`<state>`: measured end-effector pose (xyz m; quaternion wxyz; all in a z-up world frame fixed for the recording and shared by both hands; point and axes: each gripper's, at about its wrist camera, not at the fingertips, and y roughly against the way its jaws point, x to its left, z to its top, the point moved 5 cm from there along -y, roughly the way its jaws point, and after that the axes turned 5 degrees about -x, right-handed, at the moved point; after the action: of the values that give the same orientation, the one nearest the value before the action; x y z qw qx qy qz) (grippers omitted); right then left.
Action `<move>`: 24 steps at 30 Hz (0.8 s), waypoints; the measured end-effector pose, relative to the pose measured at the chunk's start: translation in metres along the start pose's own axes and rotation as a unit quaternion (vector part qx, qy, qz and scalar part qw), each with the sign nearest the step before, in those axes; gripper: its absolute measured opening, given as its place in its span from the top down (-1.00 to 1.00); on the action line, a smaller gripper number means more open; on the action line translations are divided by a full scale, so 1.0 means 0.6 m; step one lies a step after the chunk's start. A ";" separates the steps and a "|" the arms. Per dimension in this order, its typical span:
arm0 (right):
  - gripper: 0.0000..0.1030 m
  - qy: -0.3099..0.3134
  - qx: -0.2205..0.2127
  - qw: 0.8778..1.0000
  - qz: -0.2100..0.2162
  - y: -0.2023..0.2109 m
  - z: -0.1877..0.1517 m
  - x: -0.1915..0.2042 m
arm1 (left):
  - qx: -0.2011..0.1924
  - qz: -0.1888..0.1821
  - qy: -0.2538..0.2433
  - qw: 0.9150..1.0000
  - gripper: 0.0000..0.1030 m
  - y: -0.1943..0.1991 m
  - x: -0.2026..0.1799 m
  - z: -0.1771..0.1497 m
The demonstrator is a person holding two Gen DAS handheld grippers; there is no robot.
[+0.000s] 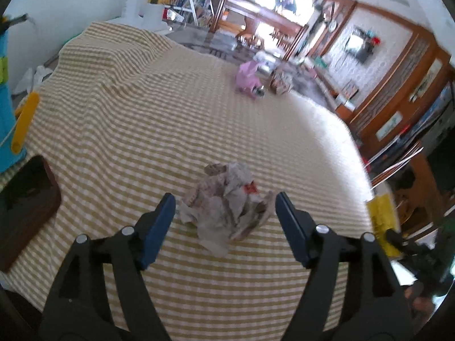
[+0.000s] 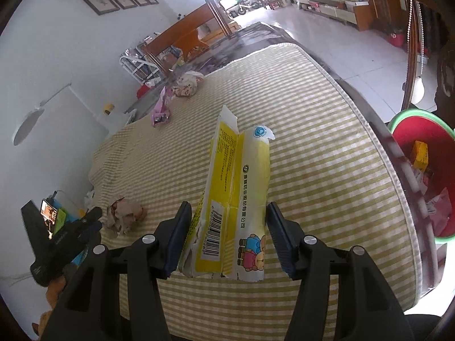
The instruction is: Collect trash
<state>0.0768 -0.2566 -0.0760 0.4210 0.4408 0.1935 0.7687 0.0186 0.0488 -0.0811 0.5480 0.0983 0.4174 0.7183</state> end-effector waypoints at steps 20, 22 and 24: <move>-0.06 -0.010 -0.038 0.999 0.011 0.084 0.050 -0.016 | 0.014 -0.091 -0.045 0.995 0.53 0.031 -0.159 -0.004; -0.06 -0.011 -0.056 0.998 0.005 0.109 0.066 -0.030 | 0.011 -0.108 -0.057 0.992 0.53 0.036 -0.189 -0.001; -0.03 -0.013 -0.079 0.997 -0.011 0.138 0.082 -0.056 | 0.011 -0.129 -0.068 0.989 0.53 0.040 -0.221 0.001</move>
<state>0.0872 -0.3349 -0.0113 0.4655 0.4138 0.1315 0.7712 0.0526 -0.0677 -0.0220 0.6618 0.0980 0.3962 0.6288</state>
